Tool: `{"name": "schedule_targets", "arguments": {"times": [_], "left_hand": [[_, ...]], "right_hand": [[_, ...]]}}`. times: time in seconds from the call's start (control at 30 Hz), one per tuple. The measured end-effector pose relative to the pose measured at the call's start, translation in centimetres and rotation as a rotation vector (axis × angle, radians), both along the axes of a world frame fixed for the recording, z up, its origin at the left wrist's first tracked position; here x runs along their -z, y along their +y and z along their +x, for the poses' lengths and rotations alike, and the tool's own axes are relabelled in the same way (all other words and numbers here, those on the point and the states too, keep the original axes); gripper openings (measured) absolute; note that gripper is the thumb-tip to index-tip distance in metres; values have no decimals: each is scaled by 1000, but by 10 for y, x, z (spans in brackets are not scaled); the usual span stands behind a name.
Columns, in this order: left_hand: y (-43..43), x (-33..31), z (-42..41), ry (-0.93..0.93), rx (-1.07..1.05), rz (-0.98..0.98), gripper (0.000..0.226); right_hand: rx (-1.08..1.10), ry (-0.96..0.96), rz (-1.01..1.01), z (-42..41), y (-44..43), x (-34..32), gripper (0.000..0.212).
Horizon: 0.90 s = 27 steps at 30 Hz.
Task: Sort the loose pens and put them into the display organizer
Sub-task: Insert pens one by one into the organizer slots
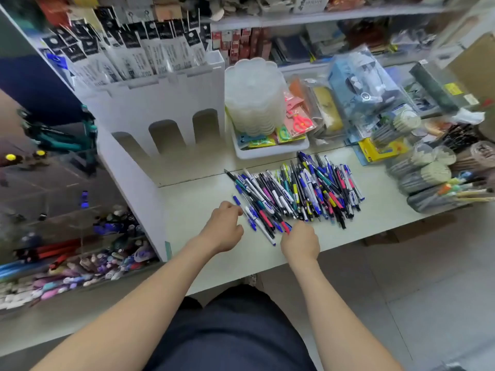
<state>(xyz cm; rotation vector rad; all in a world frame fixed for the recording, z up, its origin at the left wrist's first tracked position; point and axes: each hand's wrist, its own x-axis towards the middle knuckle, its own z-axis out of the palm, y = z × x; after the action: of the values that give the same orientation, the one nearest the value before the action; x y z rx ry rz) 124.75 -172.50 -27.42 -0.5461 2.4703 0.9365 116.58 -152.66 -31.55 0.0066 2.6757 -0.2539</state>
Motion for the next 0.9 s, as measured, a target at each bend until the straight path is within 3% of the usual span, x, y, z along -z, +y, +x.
{"name": "schedule_targets", "arguments": {"times": [0.17,0.27,0.33,0.47,0.7,0.8,0.9], "left_hand": [[18,31,-52,12,-100,-64,69],[21,43,-71,0,-80,-113,96],[21,50,-78,-37,-65,-141,102],[15,64,-76,-40,-36,-164,97],[5,85,-49,168,-80,-69,78],[3,83,-38,268,-145,-18,74],[8,72,-26,200,-336,-20,80]], "right_hand": [[-130,-30,23,-16,12,26,8],[-198,-7,-61,-17,11,36,7],[-231,7,-130,-14,11,38,10],[-260,10,-231,-10,10,40,28],[-324,-45,-331,5,-5,38,37],[-356,-54,-382,9,-11,38,40],[-344,-40,-398,13,-14,34,38]]}}
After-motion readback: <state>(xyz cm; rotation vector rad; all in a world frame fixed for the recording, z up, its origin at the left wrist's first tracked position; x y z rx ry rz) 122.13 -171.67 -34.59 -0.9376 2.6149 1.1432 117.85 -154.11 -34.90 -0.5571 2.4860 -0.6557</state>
